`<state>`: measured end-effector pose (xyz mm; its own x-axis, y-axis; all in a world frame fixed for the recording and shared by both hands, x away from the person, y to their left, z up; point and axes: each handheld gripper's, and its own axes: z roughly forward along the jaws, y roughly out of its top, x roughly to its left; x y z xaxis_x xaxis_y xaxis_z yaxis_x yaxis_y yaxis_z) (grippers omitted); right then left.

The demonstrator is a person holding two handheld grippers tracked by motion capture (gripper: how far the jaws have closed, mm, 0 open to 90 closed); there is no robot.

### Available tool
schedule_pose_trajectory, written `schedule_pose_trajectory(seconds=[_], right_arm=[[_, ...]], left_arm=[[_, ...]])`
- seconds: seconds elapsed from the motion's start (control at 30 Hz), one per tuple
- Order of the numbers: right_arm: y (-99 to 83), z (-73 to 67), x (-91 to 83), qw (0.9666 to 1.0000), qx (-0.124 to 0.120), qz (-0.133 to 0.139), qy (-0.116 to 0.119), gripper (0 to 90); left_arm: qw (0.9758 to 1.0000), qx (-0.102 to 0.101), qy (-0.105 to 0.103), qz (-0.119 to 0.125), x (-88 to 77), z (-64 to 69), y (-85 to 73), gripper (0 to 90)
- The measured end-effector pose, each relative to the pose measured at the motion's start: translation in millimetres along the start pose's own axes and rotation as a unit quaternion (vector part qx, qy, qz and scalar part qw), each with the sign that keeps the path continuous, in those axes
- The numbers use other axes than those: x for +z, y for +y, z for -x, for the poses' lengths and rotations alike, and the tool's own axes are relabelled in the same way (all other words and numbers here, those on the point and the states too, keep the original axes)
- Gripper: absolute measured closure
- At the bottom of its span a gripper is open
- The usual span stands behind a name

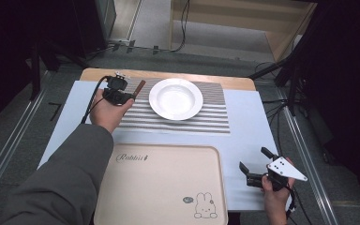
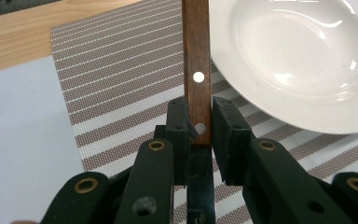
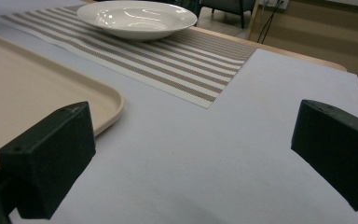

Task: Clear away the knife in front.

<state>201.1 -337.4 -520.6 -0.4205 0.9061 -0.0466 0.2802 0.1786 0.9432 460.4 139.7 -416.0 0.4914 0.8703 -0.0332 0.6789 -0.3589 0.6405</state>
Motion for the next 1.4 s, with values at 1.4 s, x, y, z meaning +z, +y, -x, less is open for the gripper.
schedule_pose_trajectory(seconds=[1.4], right_arm=[[0.0, 0.0, -0.3, 1.0000, 0.000, 0.001, 0.001, 0.0]], left_arm=[[0.9963, 0.031, -0.074, 0.031, -72.4, 53.5, -86.2, 76.3]])
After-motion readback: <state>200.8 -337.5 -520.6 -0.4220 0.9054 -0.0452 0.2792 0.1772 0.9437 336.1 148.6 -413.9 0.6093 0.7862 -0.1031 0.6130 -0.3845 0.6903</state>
